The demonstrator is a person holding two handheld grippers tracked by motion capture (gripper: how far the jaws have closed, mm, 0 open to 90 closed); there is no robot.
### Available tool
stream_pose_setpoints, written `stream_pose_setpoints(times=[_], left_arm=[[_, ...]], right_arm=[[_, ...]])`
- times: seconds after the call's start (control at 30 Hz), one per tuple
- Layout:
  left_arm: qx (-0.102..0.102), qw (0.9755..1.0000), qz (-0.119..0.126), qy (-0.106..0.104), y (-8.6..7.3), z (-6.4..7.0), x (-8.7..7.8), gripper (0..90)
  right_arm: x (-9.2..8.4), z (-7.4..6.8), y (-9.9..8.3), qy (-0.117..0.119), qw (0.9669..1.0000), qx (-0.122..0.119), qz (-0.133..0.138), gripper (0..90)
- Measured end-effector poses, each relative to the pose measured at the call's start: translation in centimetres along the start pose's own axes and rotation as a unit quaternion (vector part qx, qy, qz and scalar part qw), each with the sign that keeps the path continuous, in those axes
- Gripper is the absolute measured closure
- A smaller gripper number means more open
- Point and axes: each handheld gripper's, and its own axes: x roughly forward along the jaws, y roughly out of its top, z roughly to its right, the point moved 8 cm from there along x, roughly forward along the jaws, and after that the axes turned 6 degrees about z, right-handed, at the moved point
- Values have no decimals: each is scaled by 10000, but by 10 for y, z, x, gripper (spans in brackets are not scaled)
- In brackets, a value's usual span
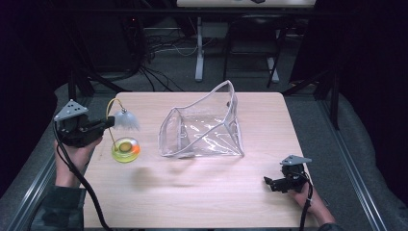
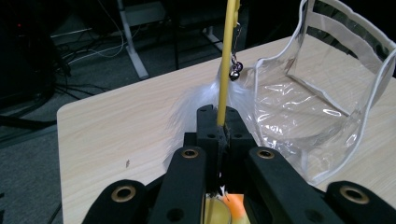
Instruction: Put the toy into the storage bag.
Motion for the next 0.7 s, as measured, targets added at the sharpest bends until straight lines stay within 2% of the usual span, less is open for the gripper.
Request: stream_pose_setpoints(times=[0.7], left_arm=[[166, 9995, 216, -153, 37, 12, 0, 880]], right_arm=[[0, 0, 0, -21, 10000, -3, -12, 0]])
